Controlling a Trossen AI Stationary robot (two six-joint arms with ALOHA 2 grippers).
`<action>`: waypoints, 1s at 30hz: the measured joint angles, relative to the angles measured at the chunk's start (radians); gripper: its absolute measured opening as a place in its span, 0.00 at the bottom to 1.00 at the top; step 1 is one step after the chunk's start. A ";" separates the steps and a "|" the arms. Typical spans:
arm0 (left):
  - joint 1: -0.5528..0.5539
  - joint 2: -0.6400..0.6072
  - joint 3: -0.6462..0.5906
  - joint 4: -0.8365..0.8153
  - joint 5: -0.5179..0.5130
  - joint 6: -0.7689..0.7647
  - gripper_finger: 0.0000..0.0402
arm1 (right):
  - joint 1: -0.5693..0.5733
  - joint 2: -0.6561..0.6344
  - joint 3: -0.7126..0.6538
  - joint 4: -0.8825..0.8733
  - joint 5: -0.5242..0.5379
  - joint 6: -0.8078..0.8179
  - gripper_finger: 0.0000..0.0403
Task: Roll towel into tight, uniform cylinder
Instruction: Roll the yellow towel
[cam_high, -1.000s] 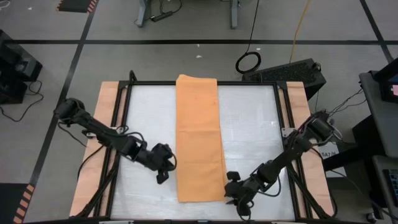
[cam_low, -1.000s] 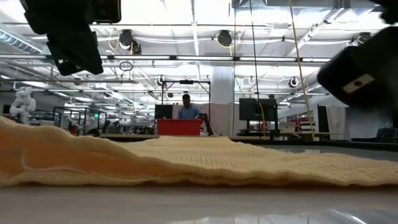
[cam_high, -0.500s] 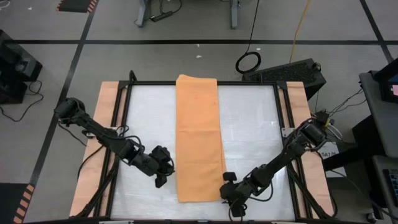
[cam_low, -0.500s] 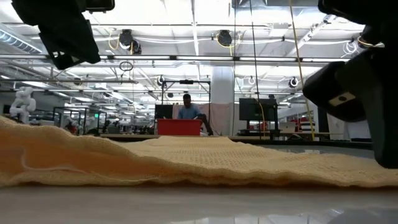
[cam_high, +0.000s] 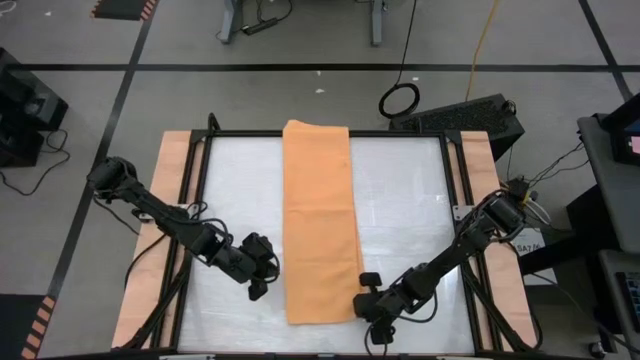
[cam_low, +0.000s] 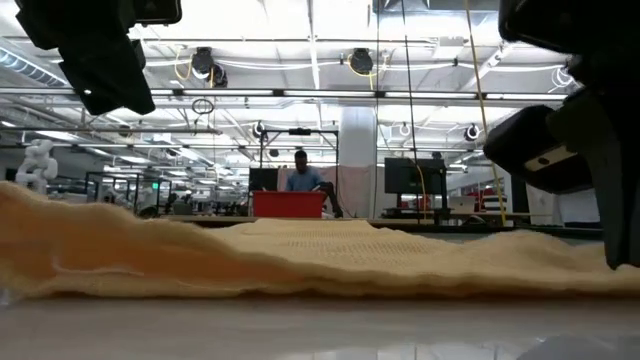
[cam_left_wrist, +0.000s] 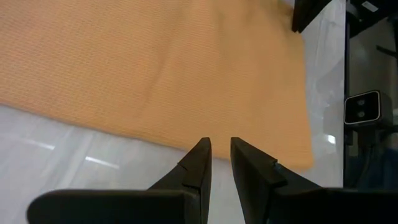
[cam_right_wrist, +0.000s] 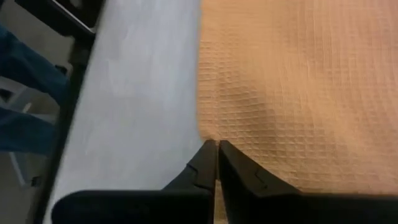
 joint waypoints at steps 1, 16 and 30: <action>0.000 0.000 0.000 0.000 0.000 0.000 0.16 | 0.000 0.000 0.008 0.000 -0.001 0.001 0.02; 0.000 0.000 0.000 0.000 0.005 -0.001 0.16 | -0.009 -0.002 0.116 -0.063 -0.043 0.053 0.03; -0.022 0.028 0.000 -0.027 0.006 -0.005 0.16 | -0.017 -0.031 0.115 -0.276 -0.104 0.072 0.00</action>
